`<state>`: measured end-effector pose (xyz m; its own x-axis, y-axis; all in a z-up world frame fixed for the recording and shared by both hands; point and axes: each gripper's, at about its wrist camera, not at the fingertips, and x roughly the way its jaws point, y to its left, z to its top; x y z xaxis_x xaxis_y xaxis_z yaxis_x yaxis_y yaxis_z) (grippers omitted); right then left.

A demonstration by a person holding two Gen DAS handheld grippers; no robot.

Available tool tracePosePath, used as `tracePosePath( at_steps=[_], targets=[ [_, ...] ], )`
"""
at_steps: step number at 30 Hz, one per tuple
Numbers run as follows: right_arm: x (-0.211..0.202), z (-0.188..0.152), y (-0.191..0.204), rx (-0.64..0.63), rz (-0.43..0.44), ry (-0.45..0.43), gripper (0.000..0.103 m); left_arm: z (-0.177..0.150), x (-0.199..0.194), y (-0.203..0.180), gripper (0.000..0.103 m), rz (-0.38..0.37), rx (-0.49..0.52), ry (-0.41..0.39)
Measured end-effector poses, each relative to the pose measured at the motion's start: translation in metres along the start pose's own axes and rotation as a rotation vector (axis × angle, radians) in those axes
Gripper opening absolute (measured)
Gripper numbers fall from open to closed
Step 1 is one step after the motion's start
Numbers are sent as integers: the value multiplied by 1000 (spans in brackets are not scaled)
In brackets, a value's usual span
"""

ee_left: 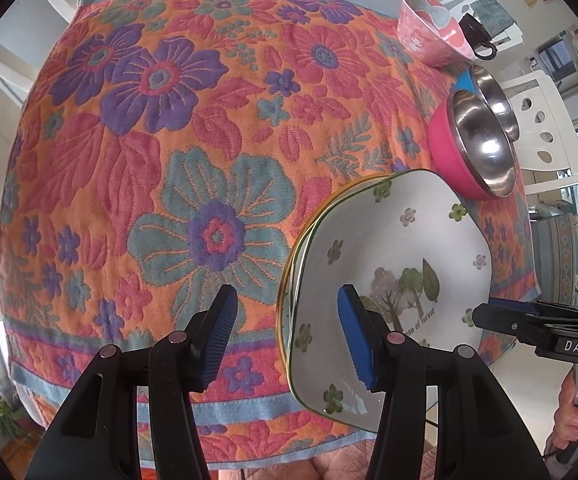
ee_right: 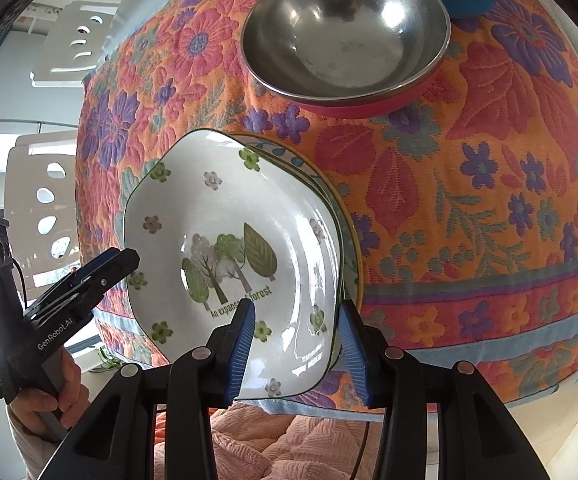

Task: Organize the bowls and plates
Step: 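Lower the plate stack onto the cloth and open both grippers, then move both grippers to the blue-exterior steel bowl and close on its rim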

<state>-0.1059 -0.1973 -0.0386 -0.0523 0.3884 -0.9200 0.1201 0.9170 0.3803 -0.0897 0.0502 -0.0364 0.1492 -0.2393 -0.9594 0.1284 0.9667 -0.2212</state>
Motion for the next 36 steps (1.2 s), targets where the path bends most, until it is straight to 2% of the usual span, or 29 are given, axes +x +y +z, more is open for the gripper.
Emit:
tracePosePath(
  at_steps=[10,15,22,30,36],
  targets=[
    [-2,-9,5,5,-30,-21,43,-11,-1,13,50,56,-46,61],
    [-1,-19,8,8,-36,-10,43,-18,-4,29,52,40,-139,92],
    [-11,-17,12,-40,-22,-9,43,-18,-28,29,52,90,-178,50],
    [-63,20,3,-127,54,-64,47,20,-67,4,52,120,-236,-47],
    [-94,59,-34,-152,79,-72,49,64,-67,-51,52,103,-249,-88]
  ],
)
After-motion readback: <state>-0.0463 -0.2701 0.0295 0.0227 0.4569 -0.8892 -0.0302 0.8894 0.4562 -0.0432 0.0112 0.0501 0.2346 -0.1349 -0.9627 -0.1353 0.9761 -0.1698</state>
